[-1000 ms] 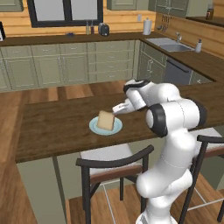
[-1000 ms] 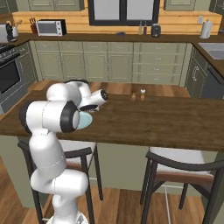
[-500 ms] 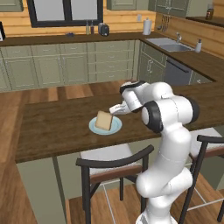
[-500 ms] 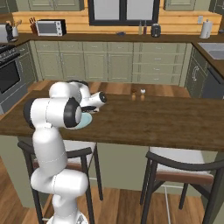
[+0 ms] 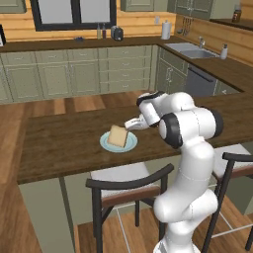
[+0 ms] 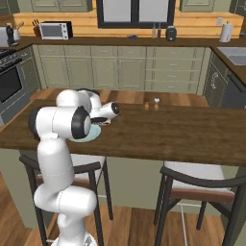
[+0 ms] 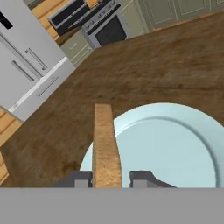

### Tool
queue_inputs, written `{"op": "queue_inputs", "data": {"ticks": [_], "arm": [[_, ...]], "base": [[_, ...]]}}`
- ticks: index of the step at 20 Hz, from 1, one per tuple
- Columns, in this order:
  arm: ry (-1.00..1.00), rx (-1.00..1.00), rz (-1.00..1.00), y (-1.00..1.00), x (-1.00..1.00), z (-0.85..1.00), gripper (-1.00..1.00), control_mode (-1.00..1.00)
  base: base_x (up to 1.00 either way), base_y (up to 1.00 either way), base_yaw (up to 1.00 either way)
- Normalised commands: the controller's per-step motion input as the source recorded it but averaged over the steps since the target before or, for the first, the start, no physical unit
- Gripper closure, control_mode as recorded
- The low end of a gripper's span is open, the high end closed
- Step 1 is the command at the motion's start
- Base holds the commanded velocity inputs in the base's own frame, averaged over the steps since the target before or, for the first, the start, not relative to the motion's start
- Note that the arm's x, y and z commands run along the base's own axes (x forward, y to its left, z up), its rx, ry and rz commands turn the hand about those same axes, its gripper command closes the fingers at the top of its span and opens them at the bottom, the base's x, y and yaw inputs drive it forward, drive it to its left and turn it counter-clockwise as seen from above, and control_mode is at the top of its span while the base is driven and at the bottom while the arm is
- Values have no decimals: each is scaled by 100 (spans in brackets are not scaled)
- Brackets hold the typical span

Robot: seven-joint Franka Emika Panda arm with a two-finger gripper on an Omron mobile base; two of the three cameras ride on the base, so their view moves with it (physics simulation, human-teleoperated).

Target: Start the toaster. Once the lever pops up, take the bread to the plate on the dining counter.

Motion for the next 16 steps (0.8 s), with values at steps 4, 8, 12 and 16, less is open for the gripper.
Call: {"op": "queue_inputs", "data": {"ticks": [4, 8, 12, 16], "arm": [[0, 0, -7, -1, -18, 0, -100, -100], [1, 0, -11, -23, 0, 0, -100, -100], [3, 0, -13, -37, 0, 0, -100, -100], [2, -1, -14, -46, -12, 13, -100, -100]], "base": [[0, 0, 0], [0, 0, 0], [0, 0, 0], [0, 0, 0]]}}
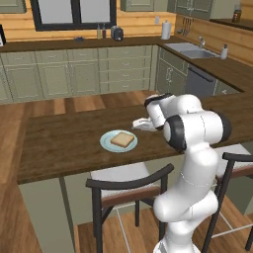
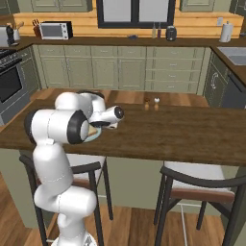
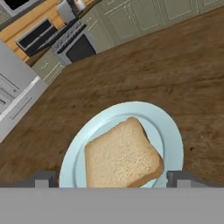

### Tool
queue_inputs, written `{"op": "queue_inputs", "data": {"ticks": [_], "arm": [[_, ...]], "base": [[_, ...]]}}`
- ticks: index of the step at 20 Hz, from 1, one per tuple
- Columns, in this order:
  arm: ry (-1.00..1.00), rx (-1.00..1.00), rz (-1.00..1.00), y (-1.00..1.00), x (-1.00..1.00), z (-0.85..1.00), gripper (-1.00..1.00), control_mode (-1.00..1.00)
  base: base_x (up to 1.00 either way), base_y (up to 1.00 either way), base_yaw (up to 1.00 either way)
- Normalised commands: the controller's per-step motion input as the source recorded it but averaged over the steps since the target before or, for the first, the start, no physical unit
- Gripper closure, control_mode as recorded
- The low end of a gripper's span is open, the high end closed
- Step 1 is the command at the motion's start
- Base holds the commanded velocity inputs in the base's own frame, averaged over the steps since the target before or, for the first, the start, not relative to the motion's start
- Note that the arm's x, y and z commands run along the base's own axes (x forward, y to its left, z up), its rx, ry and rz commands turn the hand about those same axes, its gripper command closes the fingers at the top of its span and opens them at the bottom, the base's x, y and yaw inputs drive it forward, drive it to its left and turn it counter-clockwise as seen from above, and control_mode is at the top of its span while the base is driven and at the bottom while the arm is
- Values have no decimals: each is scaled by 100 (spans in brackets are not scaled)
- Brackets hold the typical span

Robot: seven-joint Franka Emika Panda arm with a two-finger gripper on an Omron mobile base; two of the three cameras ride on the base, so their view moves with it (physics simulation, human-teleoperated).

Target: Start the toaster. Once the lever pops up, take the bread to the plate on the dining counter.

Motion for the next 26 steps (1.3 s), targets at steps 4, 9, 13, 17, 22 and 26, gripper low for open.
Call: {"op": "queue_inputs", "data": {"ticks": [4, 9, 13, 17, 22, 26], "arm": [[0, -1, -10, -21, -55, 61, -100, -100], [0, -2, -1, 1, -77, 100, -100, -100], [1, -5, -1, 5, -70, 100, -100, -100], [11, -11, -3, 0, -86, 93, -100, -100], [16, -22, -6, 0, -93, 53, -100, -100], [15, -27, -8, -7, -88, 17, -100, -100]], "base": [[0, 0, 0], [0, 0, 0], [0, 0, 0], [0, 0, 0], [0, 0, 0], [0, 0, 0]]}}
